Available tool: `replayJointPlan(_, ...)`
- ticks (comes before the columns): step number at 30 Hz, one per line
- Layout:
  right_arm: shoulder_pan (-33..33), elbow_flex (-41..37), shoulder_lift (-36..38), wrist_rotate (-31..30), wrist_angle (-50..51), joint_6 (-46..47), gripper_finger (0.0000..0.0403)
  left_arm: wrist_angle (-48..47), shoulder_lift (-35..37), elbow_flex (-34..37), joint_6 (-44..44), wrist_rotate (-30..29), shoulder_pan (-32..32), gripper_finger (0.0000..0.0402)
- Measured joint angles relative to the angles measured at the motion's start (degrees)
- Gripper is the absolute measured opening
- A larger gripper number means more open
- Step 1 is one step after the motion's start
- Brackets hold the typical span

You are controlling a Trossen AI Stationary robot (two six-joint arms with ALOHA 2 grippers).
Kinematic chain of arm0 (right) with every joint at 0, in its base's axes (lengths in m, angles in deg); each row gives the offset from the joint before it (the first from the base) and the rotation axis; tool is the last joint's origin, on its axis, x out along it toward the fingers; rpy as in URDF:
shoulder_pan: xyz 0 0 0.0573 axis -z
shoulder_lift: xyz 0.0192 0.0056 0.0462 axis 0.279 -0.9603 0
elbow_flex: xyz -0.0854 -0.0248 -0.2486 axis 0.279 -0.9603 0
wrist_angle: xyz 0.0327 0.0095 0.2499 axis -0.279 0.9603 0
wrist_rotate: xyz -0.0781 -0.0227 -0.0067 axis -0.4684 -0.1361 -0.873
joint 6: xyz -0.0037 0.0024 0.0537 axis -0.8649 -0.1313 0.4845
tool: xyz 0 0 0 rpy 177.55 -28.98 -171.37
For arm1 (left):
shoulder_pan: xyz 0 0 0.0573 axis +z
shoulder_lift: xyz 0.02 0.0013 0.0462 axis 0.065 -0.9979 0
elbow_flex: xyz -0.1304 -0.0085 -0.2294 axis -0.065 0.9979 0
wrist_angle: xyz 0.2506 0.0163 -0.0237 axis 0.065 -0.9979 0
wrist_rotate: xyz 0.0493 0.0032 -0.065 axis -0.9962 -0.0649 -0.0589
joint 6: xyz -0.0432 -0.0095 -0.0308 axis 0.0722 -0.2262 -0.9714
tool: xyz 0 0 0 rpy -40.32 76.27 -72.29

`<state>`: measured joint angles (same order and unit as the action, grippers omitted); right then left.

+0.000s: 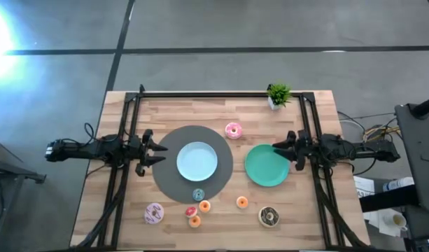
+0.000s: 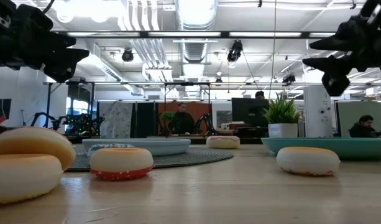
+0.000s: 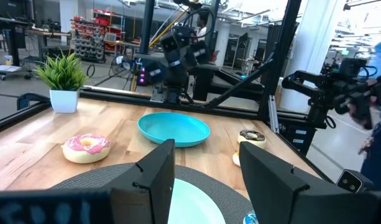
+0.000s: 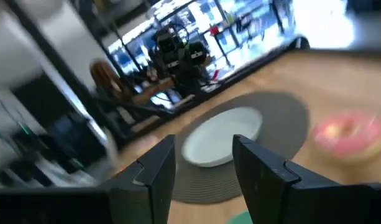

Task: Pick & Place donuts
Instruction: Put the big black donut on the blue and green plate

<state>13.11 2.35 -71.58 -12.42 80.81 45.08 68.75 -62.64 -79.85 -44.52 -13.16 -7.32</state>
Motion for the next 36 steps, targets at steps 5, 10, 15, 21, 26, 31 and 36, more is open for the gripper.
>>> replayJointPlan(5,0.00,0.00,0.01,-0.21,-0.01,20.14,0.0150,0.00,0.02,0.00,0.00,-0.01,-0.01,0.0154)
replayJointPlan(10,0.00,0.00,0.00,-3.99,-1.22,28.06,0.0150,0.00,0.02,0.00,-0.02,0.00,0.00,0.0154)
replayJointPlan(15,0.02,0.02,0.00,-9.13,-7.29,32.98,0.0150,0.00,0.01,0.00,-0.01,-0.01,0.00,0.0154)
replayJointPlan(21,0.00,0.04,-1.11,-12.78,-9.45,37.24,0.0150,0.00,0.00,0.00,-0.01,-0.02,-0.01,0.0154)
replayJointPlan(26,-0.36,0.21,-5.61,-10.27,-9.42,43.00,0.0151,0.00,0.00,0.00,0.00,-0.02,-0.01,0.0154)
replayJointPlan(31,-2.30,4.61,-13.57,-7.21,-3.95,45.73,0.0151,0.00,0.00,0.00,-0.01,0.00,0.00,0.0154)
replayJointPlan(36,-3.89,13.25,-22.79,-2.53,11.56,46.31,0.0151,0.00,0.02,0.00,0.00,0.00,0.00,0.0154)
